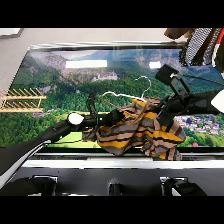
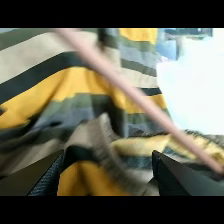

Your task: Fold the clothes and pants, and hang the long-sleeved shirts on hangers.

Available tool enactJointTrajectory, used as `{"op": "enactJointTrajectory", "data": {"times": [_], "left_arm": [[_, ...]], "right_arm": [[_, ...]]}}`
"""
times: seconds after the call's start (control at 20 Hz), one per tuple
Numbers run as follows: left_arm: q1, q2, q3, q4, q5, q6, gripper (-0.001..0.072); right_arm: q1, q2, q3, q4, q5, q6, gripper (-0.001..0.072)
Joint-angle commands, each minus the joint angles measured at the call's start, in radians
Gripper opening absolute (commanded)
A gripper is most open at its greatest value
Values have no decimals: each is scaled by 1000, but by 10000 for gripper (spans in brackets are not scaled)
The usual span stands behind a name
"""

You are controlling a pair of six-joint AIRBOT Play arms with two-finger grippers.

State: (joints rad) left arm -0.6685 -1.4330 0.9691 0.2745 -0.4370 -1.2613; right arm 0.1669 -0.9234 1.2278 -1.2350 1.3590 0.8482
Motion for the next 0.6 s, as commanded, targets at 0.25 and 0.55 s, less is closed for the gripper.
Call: {"op": "enactJointTrajectory", "data": {"times": [0.25,0.55], "left_arm": [[10,-113,90,101,-195,14,601],[90,-112,92,111,-201,24,181]], "right_arm": [[1,0,0,-11,4,2,32],[1,0,0,-13,4,2,32]]}}
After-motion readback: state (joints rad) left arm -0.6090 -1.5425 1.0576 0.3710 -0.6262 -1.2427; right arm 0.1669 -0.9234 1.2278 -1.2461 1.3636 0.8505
